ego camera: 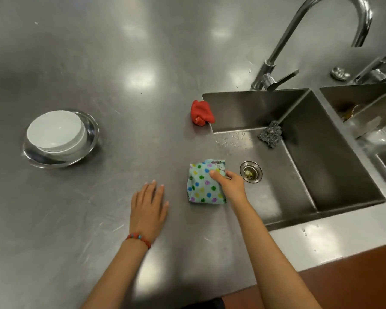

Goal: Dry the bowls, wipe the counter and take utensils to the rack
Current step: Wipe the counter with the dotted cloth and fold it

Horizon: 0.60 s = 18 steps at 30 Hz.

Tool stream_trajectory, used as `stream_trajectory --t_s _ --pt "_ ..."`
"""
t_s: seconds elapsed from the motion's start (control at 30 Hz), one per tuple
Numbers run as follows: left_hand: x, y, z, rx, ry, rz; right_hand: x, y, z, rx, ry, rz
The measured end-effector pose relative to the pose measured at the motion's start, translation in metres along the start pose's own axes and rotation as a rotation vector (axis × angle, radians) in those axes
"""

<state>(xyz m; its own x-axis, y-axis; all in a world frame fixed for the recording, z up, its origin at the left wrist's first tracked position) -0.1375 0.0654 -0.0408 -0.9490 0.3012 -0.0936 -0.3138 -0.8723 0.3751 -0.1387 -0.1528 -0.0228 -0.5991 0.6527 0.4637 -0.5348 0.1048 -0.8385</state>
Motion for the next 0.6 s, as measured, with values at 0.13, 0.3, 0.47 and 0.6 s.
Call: stream_trajectory --t_s 0.13,0.3,0.47,0.6 --pt "0.001 0.003 -0.010 -0.064 -0.009 0.063 -0.017 0.004 0.001 0.223 -0.035 0.122" --pt "0.003 0.007 -0.011 -0.081 0.009 0.112 -0.018 0.002 0.000 0.612 0.087 0.375" --pt "0.016 0.008 0.001 -0.045 0.077 0.217 -0.003 0.000 0.000 0.840 0.166 0.773" --pt "0.045 -0.004 0.019 -0.042 0.145 0.316 0.030 0.003 -0.023 0.835 -0.064 0.978"
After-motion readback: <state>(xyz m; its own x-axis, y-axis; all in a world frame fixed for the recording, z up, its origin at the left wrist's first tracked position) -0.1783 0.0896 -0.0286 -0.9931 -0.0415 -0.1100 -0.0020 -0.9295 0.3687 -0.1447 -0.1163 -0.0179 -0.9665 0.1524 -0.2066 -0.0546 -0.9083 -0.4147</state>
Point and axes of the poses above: each hand's wrist, its own x-axis away from the middle knuckle, its own z-axis out of the back of the hand, y = z × x, the point moved 1 cm from there along -x, towards the middle knuckle, and after that the axes turned 11 degrees about y, right-handed, at the moved point
